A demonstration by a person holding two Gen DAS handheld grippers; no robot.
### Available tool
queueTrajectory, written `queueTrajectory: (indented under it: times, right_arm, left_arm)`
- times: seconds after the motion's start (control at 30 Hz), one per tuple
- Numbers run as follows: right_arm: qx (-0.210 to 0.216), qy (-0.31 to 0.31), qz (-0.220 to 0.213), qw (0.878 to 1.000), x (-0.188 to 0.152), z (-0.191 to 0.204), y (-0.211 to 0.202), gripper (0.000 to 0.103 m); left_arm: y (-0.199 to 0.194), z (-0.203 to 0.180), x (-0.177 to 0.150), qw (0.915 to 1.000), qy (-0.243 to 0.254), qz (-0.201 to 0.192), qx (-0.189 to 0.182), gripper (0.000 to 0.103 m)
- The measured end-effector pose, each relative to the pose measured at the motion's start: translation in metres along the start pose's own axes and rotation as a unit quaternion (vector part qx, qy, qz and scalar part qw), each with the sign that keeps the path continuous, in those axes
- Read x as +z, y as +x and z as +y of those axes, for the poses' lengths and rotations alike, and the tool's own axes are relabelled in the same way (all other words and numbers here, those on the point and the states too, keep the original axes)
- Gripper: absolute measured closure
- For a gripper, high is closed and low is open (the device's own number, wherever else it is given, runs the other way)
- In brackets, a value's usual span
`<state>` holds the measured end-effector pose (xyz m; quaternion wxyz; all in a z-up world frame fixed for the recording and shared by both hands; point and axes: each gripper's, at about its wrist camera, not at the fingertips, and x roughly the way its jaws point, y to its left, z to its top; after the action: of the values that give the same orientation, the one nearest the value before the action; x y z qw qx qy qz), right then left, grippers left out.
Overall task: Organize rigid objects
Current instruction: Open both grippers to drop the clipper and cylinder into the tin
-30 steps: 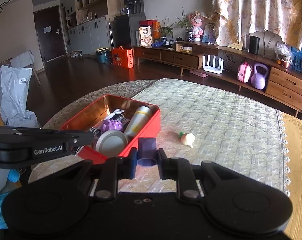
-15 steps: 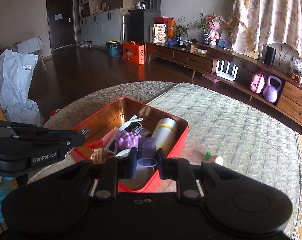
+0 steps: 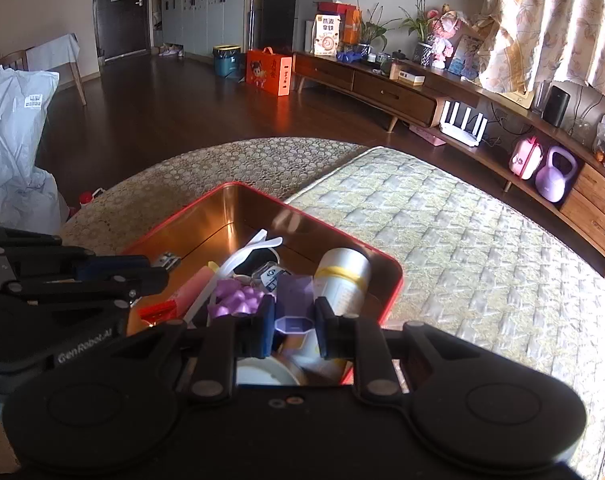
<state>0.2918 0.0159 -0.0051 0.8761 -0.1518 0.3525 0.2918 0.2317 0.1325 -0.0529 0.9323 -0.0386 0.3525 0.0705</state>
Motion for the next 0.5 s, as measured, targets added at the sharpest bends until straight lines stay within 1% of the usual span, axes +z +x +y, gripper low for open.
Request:
queueTrajectory:
  times: [0.07, 0.2, 0.4, 0.5]
  right_arm:
    - [-0.001, -0.002, 0.007, 1.000, 0.003, -0.001, 0.007, 0.083]
    - [0.006, -0.001, 0.013, 1.000, 0.005, -0.003, 0.015, 0.083]
    - [0.011, -0.006, 0.020, 1.000, 0.005, -0.003, 0.020, 0.083]
    - [0.014, -0.007, 0.019, 1.000, 0.005, -0.003, 0.019, 0.083]
  left_arm:
    - [0.008, -0.003, 0.005, 0.9999, 0.006, 0.006, 0.005, 0.092]
    - [0.021, -0.005, 0.010, 0.9997, 0.016, 0.019, -0.002, 0.092]
    - [0.040, -0.007, 0.017, 0.9984, 0.025, 0.050, -0.001, 0.092]
    - [0.046, -0.007, 0.019, 0.9977, 0.022, 0.064, 0.000, 0.092]
